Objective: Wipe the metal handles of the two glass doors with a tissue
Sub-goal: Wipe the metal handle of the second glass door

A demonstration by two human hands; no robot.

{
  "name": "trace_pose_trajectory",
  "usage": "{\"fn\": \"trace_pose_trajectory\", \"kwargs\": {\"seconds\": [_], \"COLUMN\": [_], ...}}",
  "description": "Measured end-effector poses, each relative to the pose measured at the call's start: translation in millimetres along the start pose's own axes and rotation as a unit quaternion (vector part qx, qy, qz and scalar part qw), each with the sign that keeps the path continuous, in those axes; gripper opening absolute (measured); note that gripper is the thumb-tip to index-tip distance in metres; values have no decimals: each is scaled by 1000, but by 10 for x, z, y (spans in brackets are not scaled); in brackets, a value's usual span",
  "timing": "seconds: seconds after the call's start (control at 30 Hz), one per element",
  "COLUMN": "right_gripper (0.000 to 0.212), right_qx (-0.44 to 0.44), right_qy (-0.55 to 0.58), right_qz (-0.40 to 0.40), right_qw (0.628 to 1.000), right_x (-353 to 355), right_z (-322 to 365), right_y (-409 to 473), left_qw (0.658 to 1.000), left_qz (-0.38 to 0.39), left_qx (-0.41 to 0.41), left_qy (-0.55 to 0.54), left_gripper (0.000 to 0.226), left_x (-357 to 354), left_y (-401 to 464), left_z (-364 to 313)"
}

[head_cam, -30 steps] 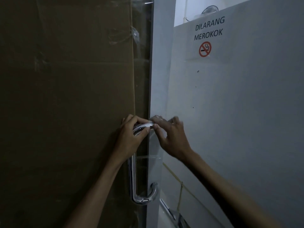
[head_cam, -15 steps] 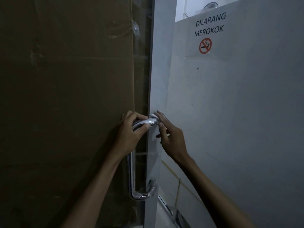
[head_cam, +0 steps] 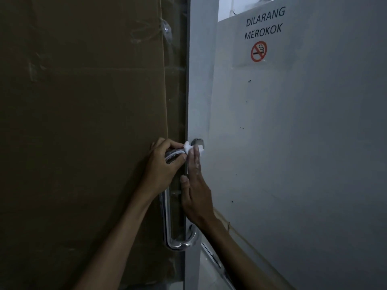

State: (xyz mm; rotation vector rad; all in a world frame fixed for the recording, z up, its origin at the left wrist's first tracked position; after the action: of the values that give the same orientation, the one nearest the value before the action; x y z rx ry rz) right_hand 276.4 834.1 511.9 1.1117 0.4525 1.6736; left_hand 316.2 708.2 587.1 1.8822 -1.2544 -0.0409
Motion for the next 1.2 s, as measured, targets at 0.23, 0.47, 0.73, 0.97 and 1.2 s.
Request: {"fn": "trace_pose_trajectory", "kwargs": {"seconds": [0.23, 0.47, 0.73, 0.97, 1.2], "right_gripper": [56, 45, 46, 38, 43], "right_qx": [30, 14, 45, 66, 99], "right_qy": [-4, -21, -101, -116, -96], "right_qz": [-9, 9, 59, 101, 111], "right_qw": [1000, 1000, 992, 986, 984], "right_x": [165, 431, 707, 774, 808], "right_z": [-86, -300, -216, -220, -250], "right_y": [104, 388, 540, 635, 642], "left_qw": [1000, 1000, 1000, 1000, 1000], "left_qz": [-15, -13, -15, -11, -9], "left_qx": [-6, 1, 11, 24, 22], "left_qy": [-8, -5, -12, -11, -7], "left_gripper": [17, 19, 20, 21, 18], "left_x": [-30, -24, -38, -36, -25], "left_y": [1, -5, -6, -17, -33], "left_z": [-29, -11, -9, -50, -71]}}
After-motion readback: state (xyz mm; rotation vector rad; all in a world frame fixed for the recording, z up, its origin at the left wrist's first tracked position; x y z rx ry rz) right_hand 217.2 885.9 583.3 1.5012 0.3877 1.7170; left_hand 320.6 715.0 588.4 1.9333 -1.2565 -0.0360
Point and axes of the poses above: each hand's wrist, its own y-axis towards the middle knuckle, its own x-axis out of the back of the hand, z = x × y, the point moved 1 cm from there along y, towards the middle knuckle, and after that the axes turned 6 degrees about z, right-handed, at the moved point
